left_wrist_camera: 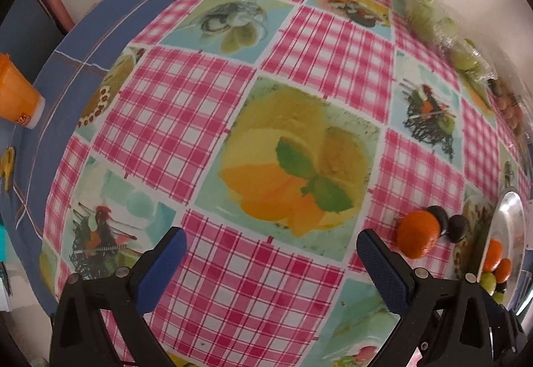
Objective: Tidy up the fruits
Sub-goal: 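Move both open tools toward the remaining orange and plums on the cloth, then grasp a small brown round fruit with the right tool while the left tool grasps an orange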
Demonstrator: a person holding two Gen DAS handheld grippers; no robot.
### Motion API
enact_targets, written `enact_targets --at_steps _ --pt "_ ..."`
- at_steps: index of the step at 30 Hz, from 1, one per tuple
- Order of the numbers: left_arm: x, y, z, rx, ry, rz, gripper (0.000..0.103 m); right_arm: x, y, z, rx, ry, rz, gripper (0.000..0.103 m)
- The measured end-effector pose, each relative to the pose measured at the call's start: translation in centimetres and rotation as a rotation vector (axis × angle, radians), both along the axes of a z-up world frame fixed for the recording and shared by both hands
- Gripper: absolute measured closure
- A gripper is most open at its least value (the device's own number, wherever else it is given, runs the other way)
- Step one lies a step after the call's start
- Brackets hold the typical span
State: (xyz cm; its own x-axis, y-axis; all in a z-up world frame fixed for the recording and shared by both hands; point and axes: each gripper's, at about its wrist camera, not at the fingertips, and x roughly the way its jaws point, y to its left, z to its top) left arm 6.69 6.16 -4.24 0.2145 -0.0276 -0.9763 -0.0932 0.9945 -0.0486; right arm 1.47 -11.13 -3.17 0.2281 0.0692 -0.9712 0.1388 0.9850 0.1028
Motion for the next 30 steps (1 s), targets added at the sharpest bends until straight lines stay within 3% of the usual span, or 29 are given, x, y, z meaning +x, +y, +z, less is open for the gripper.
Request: enact_targets --at_steps 4,6,8,12,17,30 --pt "0.1 0.6 -0.8 0.011 0.022 0.024 0.000 0.2 0.9 -0.7 -0.002 0.006 0.029 0.005" --pt "0.2 1.0 -1.2 0.014 0.030 0.034 0.000 0.3 1.1 -0.9 0.010 0.001 0.040 0.013" --pt "0.1 1.3 -1.5 0.015 0.035 0.035 0.000 0.4 1.5 -1.3 0.024 0.002 0.057 0.032" --pt "-0.1 1.3 -1.7 0.014 0.037 0.028 0.000 0.3 2.4 -2.0 0.032 0.016 0.077 0.048" --pt "0.0 1.2 -1.9 0.013 0.038 0.026 0.000 0.6 2.7 -2.2 0.049 0.010 0.083 0.076" --pt "0.3 -0.2 0.2 -0.023 -0.034 -0.010 0.000 -0.1 0.5 0.1 0.103 -0.057 0.033 0.077"
